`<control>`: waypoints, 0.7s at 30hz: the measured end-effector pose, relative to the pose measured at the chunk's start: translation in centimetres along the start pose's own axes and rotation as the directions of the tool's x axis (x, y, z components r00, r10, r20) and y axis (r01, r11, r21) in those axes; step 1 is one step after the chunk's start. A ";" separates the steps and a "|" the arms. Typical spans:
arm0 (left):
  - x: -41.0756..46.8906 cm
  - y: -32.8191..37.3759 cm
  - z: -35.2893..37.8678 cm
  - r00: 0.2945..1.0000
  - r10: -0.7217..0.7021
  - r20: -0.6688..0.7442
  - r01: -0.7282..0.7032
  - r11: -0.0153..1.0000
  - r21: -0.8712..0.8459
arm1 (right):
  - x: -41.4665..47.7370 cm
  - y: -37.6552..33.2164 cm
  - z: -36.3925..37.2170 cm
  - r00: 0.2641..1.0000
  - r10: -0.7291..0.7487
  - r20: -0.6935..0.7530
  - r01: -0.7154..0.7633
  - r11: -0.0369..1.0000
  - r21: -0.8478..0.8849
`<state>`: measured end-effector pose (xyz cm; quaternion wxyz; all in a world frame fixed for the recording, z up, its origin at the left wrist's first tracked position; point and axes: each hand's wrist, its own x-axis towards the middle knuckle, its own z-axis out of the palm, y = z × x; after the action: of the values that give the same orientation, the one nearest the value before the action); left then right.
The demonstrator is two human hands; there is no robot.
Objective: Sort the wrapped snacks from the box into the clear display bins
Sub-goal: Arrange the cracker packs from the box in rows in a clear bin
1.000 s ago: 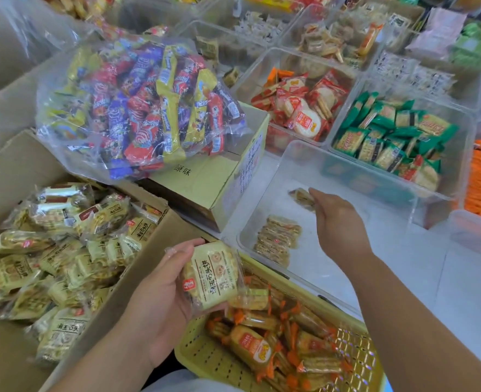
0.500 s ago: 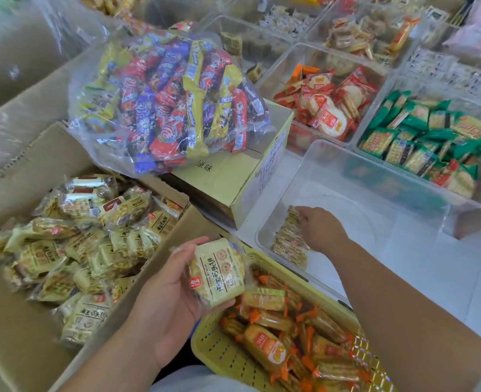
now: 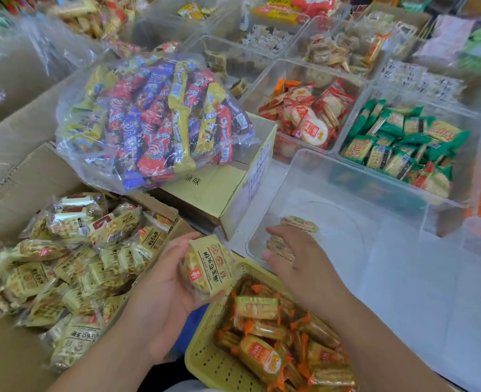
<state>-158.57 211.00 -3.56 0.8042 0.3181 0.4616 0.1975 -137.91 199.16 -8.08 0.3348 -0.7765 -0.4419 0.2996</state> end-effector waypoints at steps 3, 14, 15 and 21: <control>1.2 0.1 2.1 0.999 0.015 0.031 -0.019 0.994 0.104 | -3.5 -3.2 1.0 0.999 -0.024 0.044 0.017 0.989 0.148; 3.5 -1.7 9.4 0.942 -0.017 0.336 -0.206 0.762 0.614 | -2.9 -1.0 -1.6 0.965 0.047 -0.256 -0.021 0.994 0.105; 3.5 -1.8 8.8 0.936 0.004 0.353 -0.272 0.646 0.713 | -2.3 0.0 -2.3 0.965 0.064 -0.256 -0.037 0.994 0.107; 8.0 -3.7 5.6 0.979 0.012 0.204 -0.202 0.221 0.954 | 4.8 7.7 -5.8 0.956 0.223 -0.188 -0.244 0.965 -0.093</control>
<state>-149.62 211.40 -9.01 0.4498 0.7929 0.3983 -0.1016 -127.70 199.00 -11.49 0.2895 -0.8647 -0.3321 0.2412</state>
